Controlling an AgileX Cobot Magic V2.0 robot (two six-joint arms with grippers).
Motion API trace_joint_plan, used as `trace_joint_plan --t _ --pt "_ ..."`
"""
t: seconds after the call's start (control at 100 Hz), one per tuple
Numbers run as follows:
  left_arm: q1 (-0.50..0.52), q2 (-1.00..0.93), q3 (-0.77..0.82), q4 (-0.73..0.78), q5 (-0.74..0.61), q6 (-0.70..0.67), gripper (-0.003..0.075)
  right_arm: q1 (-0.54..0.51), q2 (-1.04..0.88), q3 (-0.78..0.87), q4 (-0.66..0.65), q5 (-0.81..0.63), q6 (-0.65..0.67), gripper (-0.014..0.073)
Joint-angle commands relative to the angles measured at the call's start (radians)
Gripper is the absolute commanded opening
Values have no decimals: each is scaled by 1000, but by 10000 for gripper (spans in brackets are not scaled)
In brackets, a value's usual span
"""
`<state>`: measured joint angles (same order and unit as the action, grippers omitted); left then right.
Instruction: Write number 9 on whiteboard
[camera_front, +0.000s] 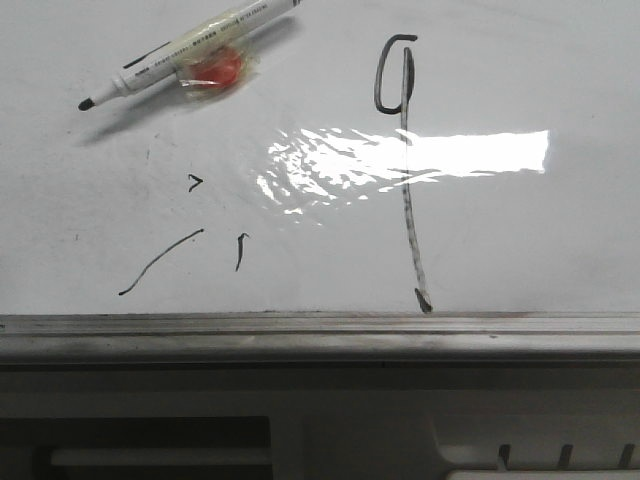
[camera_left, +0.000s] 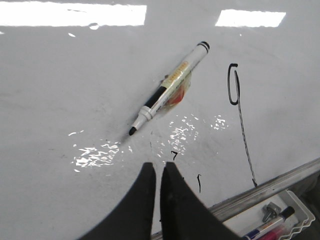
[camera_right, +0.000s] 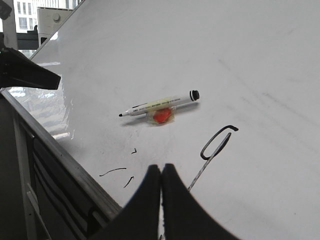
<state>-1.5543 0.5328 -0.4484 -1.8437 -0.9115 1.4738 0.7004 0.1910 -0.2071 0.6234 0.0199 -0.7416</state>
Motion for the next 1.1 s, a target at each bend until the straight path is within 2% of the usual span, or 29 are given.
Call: trace_joint_plan --t 0.0,0.6,0.79,0.87,0.98,1.09 --pt "-7 -15 -25 -13 7 0 -20 -6 8 -25 -2 -59 -6 -69" --pt "-7 -19 -10 10 3 28 -20 -6 8 -25 -2 -59 -6 -69" --pt "4 -19 86 232 5 11 -20 -6 8 -25 -2 -59 -6 -69" --pt "41 -19 117 313 7 -72 -20 -6 8 -25 -2 -59 -6 -69" --pt "173 -19 155 492 93 -253 -20 -6 8 -25 -2 -59 -6 -69" --pt "371 -19 203 793 257 -472 -20 -6 8 -25 -2 -59 -6 -69"
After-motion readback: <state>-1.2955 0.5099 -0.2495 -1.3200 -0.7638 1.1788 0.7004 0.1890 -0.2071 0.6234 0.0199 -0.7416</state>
